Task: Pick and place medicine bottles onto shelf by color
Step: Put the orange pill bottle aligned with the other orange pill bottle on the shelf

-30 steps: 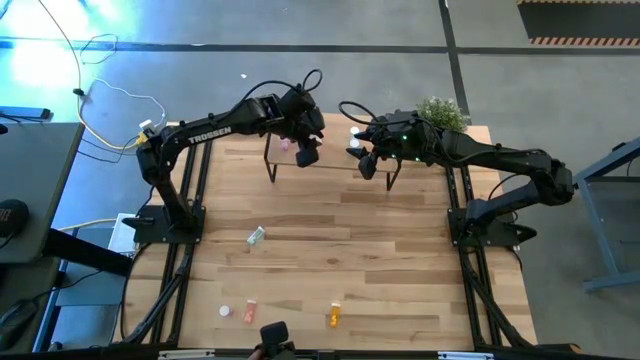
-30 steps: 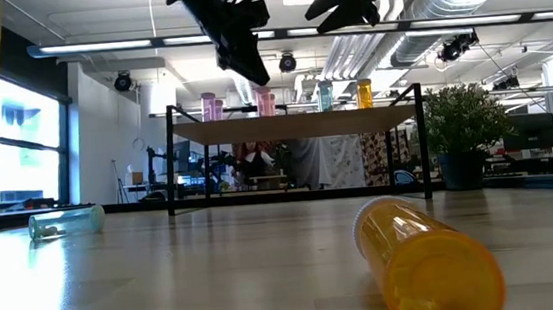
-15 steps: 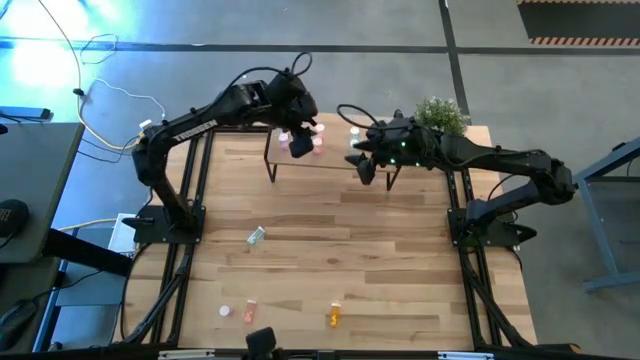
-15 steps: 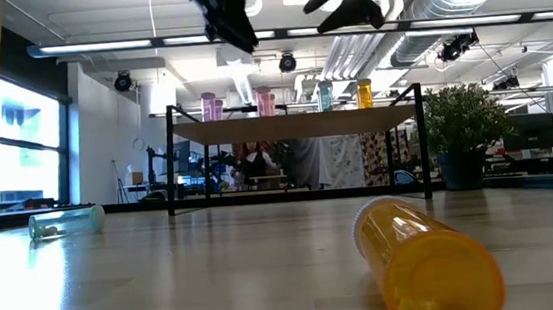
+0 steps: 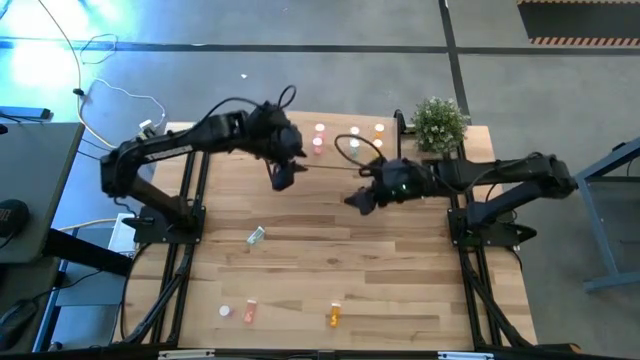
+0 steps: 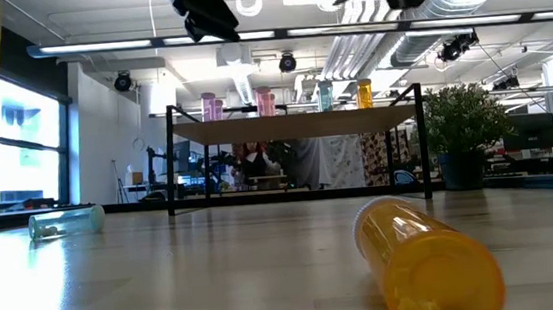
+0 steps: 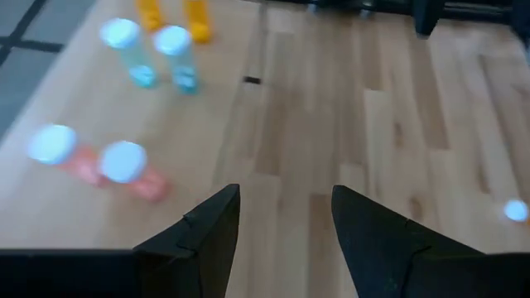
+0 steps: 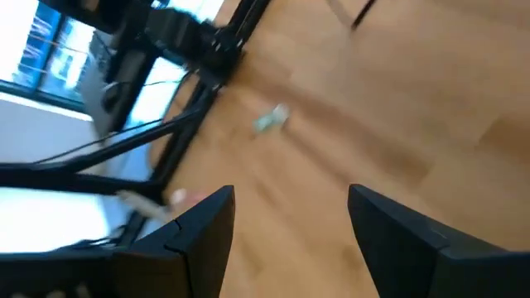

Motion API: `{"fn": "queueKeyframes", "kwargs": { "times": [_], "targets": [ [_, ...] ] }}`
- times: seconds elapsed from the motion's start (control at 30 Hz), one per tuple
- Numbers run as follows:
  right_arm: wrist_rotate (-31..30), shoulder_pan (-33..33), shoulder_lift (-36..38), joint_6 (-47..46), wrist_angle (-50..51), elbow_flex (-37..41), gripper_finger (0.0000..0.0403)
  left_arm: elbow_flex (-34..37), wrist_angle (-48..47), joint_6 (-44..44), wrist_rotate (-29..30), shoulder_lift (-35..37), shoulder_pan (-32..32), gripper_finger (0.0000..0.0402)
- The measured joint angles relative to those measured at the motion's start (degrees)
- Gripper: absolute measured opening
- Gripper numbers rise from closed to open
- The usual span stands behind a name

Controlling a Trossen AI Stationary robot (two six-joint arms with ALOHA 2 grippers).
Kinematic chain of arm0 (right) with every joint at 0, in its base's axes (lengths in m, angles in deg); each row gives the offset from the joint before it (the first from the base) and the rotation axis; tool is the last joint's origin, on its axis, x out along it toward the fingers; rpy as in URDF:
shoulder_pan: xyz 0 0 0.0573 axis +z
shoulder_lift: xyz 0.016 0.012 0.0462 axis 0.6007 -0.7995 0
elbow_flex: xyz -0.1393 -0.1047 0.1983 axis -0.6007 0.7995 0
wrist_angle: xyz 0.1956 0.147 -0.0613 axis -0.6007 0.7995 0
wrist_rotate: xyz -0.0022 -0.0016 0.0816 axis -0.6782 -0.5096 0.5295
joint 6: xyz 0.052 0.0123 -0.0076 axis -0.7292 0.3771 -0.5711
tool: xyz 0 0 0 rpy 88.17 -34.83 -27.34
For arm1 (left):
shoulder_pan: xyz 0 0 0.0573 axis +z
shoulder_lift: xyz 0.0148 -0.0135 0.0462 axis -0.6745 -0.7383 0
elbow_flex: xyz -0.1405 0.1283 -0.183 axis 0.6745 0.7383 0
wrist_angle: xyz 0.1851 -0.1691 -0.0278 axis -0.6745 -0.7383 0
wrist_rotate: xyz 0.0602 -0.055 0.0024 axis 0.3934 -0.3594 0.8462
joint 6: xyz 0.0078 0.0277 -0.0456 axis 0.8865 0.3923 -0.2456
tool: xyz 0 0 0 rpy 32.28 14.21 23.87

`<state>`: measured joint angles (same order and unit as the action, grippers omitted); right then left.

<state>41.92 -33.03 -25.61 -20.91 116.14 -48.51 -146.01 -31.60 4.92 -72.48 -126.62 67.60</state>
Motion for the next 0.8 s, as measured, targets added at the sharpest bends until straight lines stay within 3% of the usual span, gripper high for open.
{"fn": "queueKeyframes", "kwargs": {
  "times": [0.17, 0.3, 0.43, 0.57, 0.8],
  "targets": [
    [-1.59, 6.78, 0.00, -11.53, -0.09, 0.00, 0.0227, 8.34, 5.56, -1.91, -0.48, 4.68, -4.07, 0.0184],
    [-7.01, 11.89, 0.00, -13.95, -3.03, 0.02, 0.0227, 13.55, 8.86, -6.64, -3.14, 7.94, -6.84, 0.0184],
    [-12.08, 15.39, 0.00, -10.28, -10.78, 0.02, 0.0227, 16.44, 8.96, -9.69, -3.05, 9.52, -10.11, 0.0184],
    [-12.82, 17.38, 0.00, -6.39, -17.24, -0.24, 0.0227, 16.80, 5.72, -11.87, -1.41, 10.54, -12.95, 0.0184],
    [-12.92, 21.00, -2.34, 3.68, -12.96, -9.41, 0.0224, 16.77, 1.21, -10.96, 0.08, 13.51, -15.06, 0.0184]
  ]
}}
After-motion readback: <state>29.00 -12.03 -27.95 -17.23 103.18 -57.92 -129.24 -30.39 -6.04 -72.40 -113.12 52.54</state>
